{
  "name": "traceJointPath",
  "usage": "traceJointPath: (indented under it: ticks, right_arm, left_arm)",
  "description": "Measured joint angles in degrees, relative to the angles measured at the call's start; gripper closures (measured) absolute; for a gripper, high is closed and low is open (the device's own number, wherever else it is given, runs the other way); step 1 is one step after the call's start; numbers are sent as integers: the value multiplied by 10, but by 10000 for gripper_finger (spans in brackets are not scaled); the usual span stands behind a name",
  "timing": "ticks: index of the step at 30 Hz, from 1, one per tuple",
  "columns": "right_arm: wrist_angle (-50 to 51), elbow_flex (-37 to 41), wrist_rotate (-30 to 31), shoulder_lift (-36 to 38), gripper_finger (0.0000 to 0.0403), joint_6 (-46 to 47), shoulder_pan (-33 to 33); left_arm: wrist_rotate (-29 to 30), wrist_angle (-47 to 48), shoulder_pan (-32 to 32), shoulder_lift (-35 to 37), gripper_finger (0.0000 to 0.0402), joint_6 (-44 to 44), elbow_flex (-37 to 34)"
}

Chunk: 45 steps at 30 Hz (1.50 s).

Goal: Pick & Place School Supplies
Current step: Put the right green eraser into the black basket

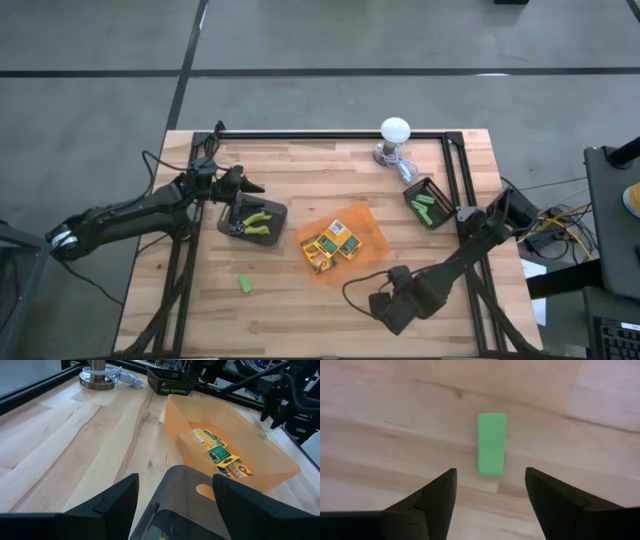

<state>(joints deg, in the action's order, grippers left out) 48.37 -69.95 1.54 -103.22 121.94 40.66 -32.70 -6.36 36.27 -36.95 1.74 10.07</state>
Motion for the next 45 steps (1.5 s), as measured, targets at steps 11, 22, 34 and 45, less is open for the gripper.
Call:
traceJointPath:
  ticks: [11,22,34,45]
  right_arm:
    - [-20,0,1,-37,156,-11,-8]
    - [-22,0,-1,-56,179,-35,-10]
    - [-29,-2,-5,-82,198,-37,-10]
    - [-21,0,-7,-79,252,-54,-9]
  left_arm:
    - [0,0,0,0,142,0,0]
    - [0,0,0,0,142,0,0]
    - [0,0,0,0,142,0,0]
    - [0,0,0,0,142,0,0]
